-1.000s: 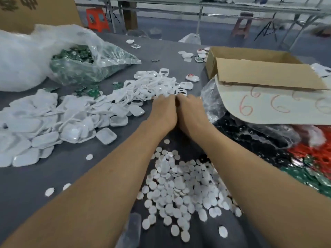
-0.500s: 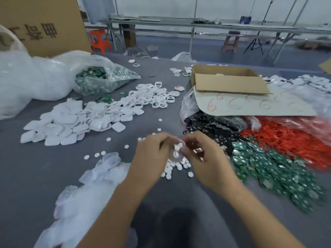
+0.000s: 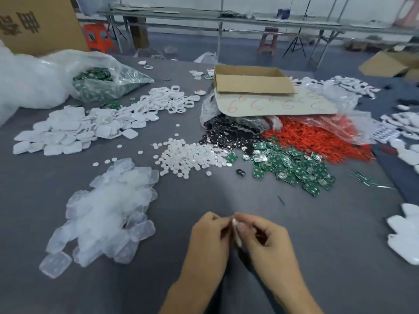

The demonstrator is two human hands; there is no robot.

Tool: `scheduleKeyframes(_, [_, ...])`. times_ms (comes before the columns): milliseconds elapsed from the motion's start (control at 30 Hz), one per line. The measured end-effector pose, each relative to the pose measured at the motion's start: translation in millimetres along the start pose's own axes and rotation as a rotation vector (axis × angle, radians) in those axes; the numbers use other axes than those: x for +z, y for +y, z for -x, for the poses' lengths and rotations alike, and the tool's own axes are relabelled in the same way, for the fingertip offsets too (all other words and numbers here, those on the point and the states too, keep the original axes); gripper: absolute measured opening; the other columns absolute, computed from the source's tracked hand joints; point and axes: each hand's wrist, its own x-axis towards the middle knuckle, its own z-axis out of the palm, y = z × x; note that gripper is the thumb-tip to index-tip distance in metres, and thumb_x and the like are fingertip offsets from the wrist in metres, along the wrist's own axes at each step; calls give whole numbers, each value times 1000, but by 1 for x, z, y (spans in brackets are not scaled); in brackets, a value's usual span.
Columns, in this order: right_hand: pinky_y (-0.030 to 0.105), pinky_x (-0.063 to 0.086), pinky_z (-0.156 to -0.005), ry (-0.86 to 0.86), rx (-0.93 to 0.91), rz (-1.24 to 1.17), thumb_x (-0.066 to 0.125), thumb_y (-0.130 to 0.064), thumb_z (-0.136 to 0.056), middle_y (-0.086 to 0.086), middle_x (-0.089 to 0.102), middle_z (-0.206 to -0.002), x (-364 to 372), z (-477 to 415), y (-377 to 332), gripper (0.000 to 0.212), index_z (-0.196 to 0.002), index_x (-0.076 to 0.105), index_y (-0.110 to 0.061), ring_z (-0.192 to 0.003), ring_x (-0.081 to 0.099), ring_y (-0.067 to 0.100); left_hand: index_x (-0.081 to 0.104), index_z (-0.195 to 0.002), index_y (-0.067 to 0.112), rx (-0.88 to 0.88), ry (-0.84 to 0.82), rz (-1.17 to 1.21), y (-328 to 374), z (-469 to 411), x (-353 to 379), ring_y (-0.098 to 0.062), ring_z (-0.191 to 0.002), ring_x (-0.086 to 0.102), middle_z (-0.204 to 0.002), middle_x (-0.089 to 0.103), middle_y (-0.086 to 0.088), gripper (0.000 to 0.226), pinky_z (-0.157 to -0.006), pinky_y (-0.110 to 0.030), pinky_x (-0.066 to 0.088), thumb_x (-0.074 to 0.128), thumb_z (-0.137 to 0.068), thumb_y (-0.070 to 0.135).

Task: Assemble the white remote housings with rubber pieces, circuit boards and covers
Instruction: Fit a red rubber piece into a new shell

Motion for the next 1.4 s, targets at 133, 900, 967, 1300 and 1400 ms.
scheduleKeyframes(133, [2,39,-69,100,-97,317,75,-6,-86,-10,60,-89,11,11,9,17,-95,80,-20,-82,60,-7,73,-106,24,10,-65,-187,-4,3,4,-17,-93,51,-95,53,1,24,-84,-25,39,54,-98,13])
scheduleKeyframes(900, [36,39,-99,531,-14,690,59,-8,-91,18,63,-123,-136,-238,10,38,-128,66,-14,-115,56,35,59,-123,8,290,-38,-307,126,-244,138,-31,-116,49,-124,58,-14,27,-98,-39,41,46,-100,5])
scheduleKeyframes(967, [41,43,-101,497,38,756,58,-10,-91,20,61,-125,-146,-268,15,39,-129,66,-14,-117,55,38,58,-124,8,299,-103,-387,131,-274,148,-32,-119,47,-127,56,-15,28,-101,-41,43,45,-100,4])
scheduleKeyframes(1300, [29,39,-71,601,-120,816,62,-9,-89,7,73,-94,-163,-288,38,22,-100,79,-17,-90,61,26,54,-136,9,419,-76,-260,121,-300,168,-29,-120,49,-130,53,-12,40,-101,-41,47,55,-97,2])
scheduleKeyframes(1400, [32,46,-80,625,-142,733,60,-11,-94,6,74,-99,-161,-282,33,21,-106,76,-16,-95,63,25,56,-139,11,370,-105,-81,126,-298,161,-29,-121,56,-131,59,-12,39,-103,-38,47,53,-100,4])
